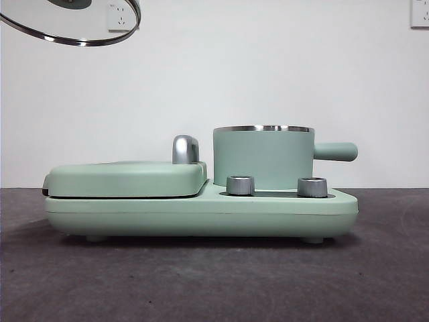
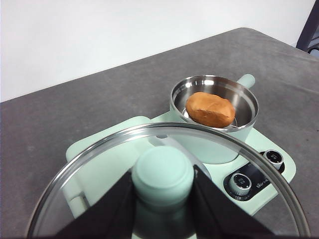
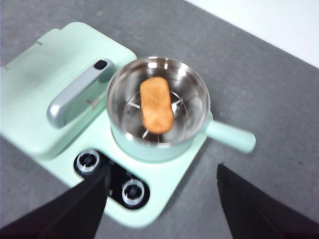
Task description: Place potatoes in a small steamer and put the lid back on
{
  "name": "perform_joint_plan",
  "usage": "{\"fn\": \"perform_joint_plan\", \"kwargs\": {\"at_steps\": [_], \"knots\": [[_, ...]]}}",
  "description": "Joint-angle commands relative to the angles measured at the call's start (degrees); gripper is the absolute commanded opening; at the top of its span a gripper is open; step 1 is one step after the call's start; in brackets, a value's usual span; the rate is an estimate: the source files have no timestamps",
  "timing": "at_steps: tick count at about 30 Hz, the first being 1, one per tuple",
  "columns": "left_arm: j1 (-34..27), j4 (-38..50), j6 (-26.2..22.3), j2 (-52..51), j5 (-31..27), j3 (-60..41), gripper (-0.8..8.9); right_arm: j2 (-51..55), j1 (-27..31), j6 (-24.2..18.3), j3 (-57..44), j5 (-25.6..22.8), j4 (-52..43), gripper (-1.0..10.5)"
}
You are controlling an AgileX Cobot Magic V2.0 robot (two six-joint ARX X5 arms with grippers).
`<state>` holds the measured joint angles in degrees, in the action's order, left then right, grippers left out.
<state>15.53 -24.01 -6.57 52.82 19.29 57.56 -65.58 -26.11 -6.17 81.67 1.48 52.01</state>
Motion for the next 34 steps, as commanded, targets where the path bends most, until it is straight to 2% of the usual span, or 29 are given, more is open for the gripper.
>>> {"fn": "perform_joint_plan", "kwargs": {"at_steps": [1,8,15,18,27,34], "knots": [[0.46,2.05,0.2,-0.17,0.28,0.98,0.15,5.62,-0.37,0.92,-4.02,-0.07,-1.16,3.4],[1.73,3.08,0.2,-0.02,0.33,0.98,0.15,20.41,-0.37,4.72,-15.37,-0.68,-2.34,3.4],[4.5,5.11,0.2,1.95,4.15,0.98,0.15,30.1,-0.37,8.46,-22.75,-0.68,-0.9,3.4],[6.34,8.98,0.24,4.28,4.15,0.98,0.15,31.85,-0.37,9.68,-23.89,-0.59,-0.07,3.4],[11.41,25.9,0.28,15.91,4.15,1.22,0.15,32.41,-0.37,9.86,-24.02,-0.42,0.98,3.4],[14.08,27.56,-0.13,27.21,4.15,7.85,0.15,32.39,-0.37,9.84,-24.02,-0.44,0.98,3.4]]}}
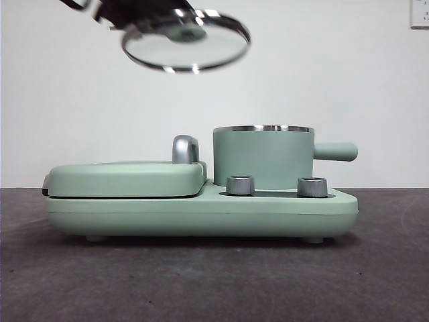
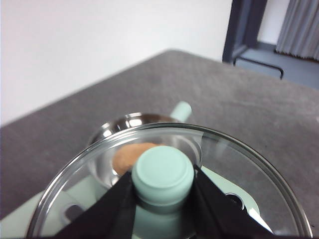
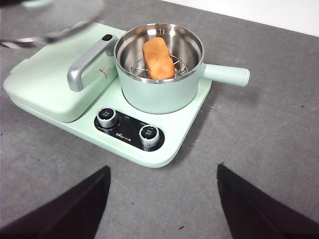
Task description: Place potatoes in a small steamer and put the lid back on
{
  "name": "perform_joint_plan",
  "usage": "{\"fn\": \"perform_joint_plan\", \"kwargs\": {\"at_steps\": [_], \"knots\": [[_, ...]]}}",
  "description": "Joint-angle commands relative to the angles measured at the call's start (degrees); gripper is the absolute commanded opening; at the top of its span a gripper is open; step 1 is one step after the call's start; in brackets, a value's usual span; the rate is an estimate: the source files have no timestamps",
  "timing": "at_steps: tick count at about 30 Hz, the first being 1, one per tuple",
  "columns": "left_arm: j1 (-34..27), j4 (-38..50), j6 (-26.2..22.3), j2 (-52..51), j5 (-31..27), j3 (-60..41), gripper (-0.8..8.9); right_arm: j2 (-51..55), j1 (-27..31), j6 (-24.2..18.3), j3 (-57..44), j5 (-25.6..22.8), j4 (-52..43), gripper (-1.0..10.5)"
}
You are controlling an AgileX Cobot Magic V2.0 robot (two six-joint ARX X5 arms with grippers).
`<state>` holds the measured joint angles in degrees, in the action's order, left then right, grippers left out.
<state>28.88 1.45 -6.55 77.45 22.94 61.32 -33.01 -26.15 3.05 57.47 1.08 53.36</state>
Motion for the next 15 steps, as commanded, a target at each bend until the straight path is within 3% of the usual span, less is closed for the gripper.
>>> {"fn": "perform_joint_plan", "kwargs": {"at_steps": [1,15], "knots": [[0.96,2.12,-0.46,4.42,0.5,5.6,0.15,-0.17,-0.33,0.61,0.17,-0.04,-0.37,3.4],[1.95,8.2,-2.4,24.24,1.09,20.9,0.15,-0.17,-0.33,0.61,0.15,-0.04,2.01,3.4]]}}
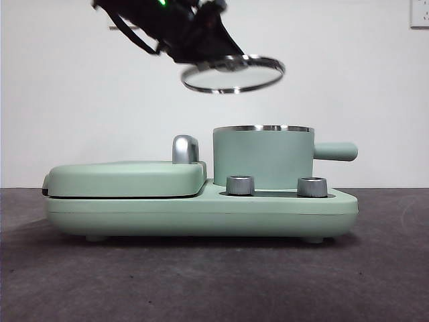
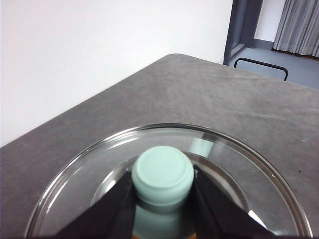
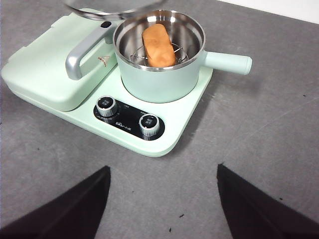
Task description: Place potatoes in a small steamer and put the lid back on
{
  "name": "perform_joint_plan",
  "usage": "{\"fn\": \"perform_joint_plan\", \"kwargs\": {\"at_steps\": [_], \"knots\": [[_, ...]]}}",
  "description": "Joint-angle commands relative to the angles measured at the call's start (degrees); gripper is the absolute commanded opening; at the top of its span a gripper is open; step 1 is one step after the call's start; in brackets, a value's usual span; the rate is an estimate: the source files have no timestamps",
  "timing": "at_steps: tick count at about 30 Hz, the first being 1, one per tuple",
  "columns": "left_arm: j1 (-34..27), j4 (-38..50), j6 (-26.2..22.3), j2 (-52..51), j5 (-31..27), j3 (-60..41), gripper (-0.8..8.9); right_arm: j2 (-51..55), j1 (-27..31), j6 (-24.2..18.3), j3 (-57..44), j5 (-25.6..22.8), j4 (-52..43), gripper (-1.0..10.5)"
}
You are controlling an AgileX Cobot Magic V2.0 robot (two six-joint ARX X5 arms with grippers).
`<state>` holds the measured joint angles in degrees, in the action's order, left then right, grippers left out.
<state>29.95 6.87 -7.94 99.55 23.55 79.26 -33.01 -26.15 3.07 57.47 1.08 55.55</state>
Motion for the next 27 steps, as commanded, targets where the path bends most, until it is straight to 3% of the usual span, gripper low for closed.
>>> {"fn": "perform_joint_plan", "kwargs": {"at_steps": [1,10,19,27], "knots": [[1.05,3.21,-1.14,3.1,0.48,3.63,0.15,-0.17,-0.33,0.59,0.15,-0.02,-0.17,3.4],[3.02,6.16,-3.58,10.32,0.48,7.78,0.15,-0.2,-0.33,0.61,0.15,-0.04,-0.17,3.4],[3.3,6.14,-3.63,12.2,0.48,7.78,0.15,-0.2,-0.33,0.61,0.15,-0.07,-0.17,3.4],[3.28,4.28,-6.75,12.26,0.48,7.78,0.15,-0.2,-0.33,0.61,0.15,-0.07,-0.15,3.4]]}}
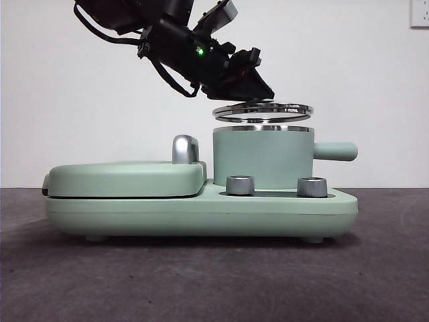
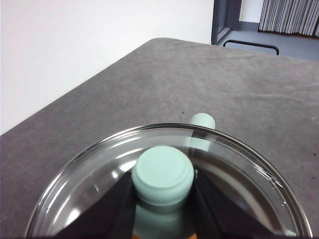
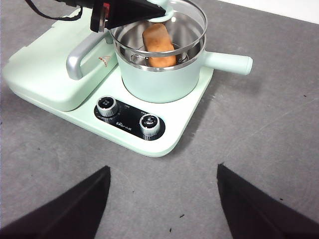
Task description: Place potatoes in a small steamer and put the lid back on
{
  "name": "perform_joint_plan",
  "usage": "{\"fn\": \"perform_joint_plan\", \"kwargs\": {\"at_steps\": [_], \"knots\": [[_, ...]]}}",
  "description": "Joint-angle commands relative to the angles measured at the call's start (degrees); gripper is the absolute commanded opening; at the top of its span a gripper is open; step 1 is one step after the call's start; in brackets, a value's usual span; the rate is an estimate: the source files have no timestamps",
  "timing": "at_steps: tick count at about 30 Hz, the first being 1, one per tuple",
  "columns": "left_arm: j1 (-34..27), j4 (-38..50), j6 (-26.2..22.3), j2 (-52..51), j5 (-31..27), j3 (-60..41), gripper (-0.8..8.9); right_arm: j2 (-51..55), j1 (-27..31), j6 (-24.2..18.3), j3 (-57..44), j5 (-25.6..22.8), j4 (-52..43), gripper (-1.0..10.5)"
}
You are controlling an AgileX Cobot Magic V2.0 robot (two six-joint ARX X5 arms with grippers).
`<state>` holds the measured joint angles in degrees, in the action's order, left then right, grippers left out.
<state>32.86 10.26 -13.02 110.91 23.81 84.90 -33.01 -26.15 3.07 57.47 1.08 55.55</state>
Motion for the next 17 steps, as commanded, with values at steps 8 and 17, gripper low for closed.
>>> {"fn": "perform_joint_plan", "kwargs": {"at_steps": [8,17], "knots": [[0.39,-0.35,-3.04,1.05,0.22,2.14,0.15,-0.2,-0.33,0.61,0.15,-0.07,-0.17,3.4],[0.44,0.13,-2.99,2.16,0.22,2.14,0.15,-0.2,-0.33,0.59,0.15,-0.09,-0.17,3.4]]}}
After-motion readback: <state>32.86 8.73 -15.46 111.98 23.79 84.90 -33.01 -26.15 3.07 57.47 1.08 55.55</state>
